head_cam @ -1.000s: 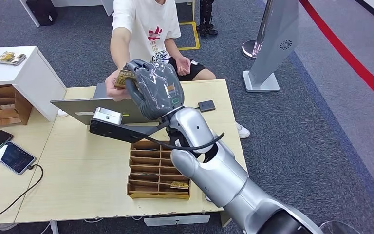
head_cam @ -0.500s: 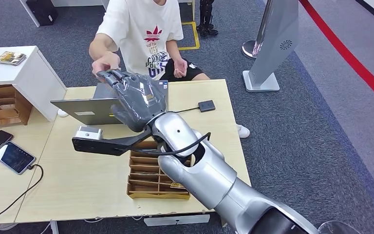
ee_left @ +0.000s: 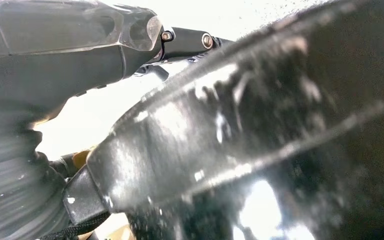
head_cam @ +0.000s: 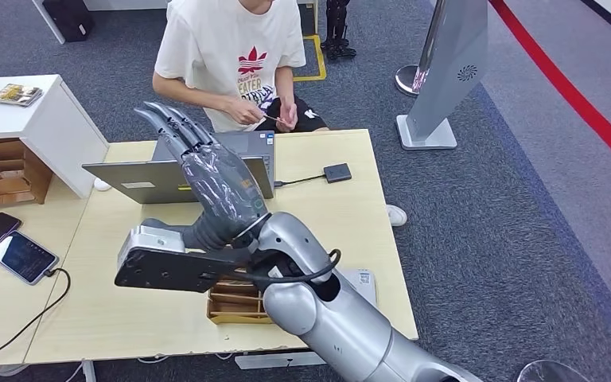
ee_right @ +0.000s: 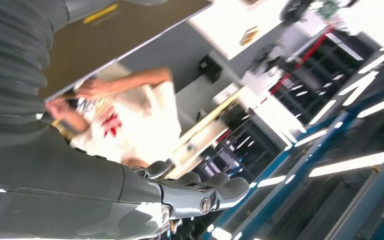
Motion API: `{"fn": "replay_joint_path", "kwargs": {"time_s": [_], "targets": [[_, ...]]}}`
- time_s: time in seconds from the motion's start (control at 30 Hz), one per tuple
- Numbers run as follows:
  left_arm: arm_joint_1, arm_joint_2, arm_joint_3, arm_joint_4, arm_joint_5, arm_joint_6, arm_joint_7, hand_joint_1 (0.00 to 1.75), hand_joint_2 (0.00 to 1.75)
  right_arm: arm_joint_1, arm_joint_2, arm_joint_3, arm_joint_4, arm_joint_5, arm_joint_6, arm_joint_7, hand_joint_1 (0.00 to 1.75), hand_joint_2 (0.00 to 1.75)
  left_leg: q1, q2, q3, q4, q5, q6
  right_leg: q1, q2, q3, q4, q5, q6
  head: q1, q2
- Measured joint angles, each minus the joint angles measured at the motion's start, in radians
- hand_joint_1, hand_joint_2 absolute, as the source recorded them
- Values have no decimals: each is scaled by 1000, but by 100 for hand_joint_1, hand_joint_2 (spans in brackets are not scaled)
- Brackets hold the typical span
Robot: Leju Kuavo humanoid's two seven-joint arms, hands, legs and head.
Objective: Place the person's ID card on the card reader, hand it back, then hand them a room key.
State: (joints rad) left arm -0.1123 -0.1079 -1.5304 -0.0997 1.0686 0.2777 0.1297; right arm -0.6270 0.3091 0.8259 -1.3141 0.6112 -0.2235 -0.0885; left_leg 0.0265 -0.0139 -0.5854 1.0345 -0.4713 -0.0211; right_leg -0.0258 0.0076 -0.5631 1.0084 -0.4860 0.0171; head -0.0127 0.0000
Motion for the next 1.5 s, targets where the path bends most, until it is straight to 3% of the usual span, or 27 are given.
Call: {"fn": "replay_joint_path", "kwargs": {"time_s": [0.3, 0.53, 0.57, 0.6, 0.7, 0.73, 0.77, 0.97, 1.0, 1.1, 1.13, 1.17, 1.23, 1.37, 1.5], "targets": [[12, 2, 50, 0, 57, 17, -21, 0, 175, 134, -58, 15, -169, -179, -27, -52, 0, 175, 0, 0, 0, 0, 0, 0, 0, 0, 0, 0, 0, 0, 0, 0], [16, 2, 77, 0, 77, 23, -21, 0, 175, 214, -98, 26, -274, -184, -39, -13, 0, 175, 0, 0, 0, 0, 0, 0, 0, 0, 0, 0, 0, 0, 0, 0], [16, 2, 78, 0, 77, 23, -21, 0, 175, 219, -102, 27, -281, -184, -39, -11, 9, 175, 0, 0, 0, 0, 0, 0, 0, 0, 0, 0, 0, 0, 0, 0], [16, 2, 79, 0, 77, 23, -21, 0, 175, 223, -106, 27, -286, -184, -39, -11, 37, 175, 0, 0, 0, 0, 0, 0, 0, 0, 0, 0, 0, 0, 0, 0], [17, 2, 80, 0, 79, 23, -21, 0, 175, 230, -117, 29, -295, -183, -40, -11, 155, 175, 0, 0, 0, 0, 0, 0, 0, 0, 0, 0, 0, 0, 0, 0], [17, 2, 80, 0, 81, 24, -22, 0, 175, 232, -120, 30, -296, -182, -40, -11, 170, 175, 0, 0, 0, 0, 0, 0, 0, 0, 0, 0, 0, 0, 0, 0], [17, 2, 80, 0, 82, 24, -22, 0, 175, 235, -123, 30, -295, -178, -41, -10, 174, 175, 0, 0, 0, 0, 0, 0, 0, 0, 0, 0, 0, 0, 0, 0], [18, 2, 80, 0, 92, 27, -27, 0, 175, 256, -146, 35, -265, -104, -46, 2, 170, 175, 0, 0, 0, 0, 0, 0, 0, 0, 0, 0, 0, 0, 0, 0], [18, 2, 80, 0, 93, 27, -27, 0, 175, 258, -150, 39, -258, -87, -46, 6, 159, 175, 0, 0, 0, 0, 0, 0, 0, 0, 0, 0, 0, 0, 0, 0], [18, 2, 80, 0, 94, 27, -28, 0, 175, 262, -160, 52, -240, -46, -39, 20, 89, 175, 0, 0, 0, 0, 0, 0, 0, 0, 0, 0, 0, 0, 0, 0], [18, 2, 80, 0, 94, 27, -28, 0, 175, 262, -162, 57, -234, -32, -35, 26, 74, 175, 0, 0, 0, 0, 0, 0, 0, 0, 0, 0, 0, 0, 0, 0], [18, 2, 80, 0, 94, 27, -28, 0, 175, 262, -163, 63, -227, -17, -30, 32, 69, 175, 0, 0, 0, 0, 0, 0, 0, 0, 0, 0, 0, 0, 0, 0], [18, 2, 80, 0, 95, 27, -28, 0, 175, 262, -165, 78, -211, 9, -23, 42, 75, 175, 0, 0, 0, 0, 0, 0, 0, 0, 0, 0, 0, 0, 0, 0], [18, 2, 80, 0, 95, 27, -28, 0, 175, 261, -166, 103, -174, 58, -18, 57, 120, 175, 0, 0, 0, 0, 0, 0, 0, 0, 0, 0, 0, 0, 0, 0], [18, 2, 80, 0, 95, 27, -28, 0, 175, 260, -169, 122, -139, 120, -22, 76, 131, 175, 0, 0, 0, 0, 0, 0, 0, 0, 0, 0, 0, 0, 0, 0]]}}
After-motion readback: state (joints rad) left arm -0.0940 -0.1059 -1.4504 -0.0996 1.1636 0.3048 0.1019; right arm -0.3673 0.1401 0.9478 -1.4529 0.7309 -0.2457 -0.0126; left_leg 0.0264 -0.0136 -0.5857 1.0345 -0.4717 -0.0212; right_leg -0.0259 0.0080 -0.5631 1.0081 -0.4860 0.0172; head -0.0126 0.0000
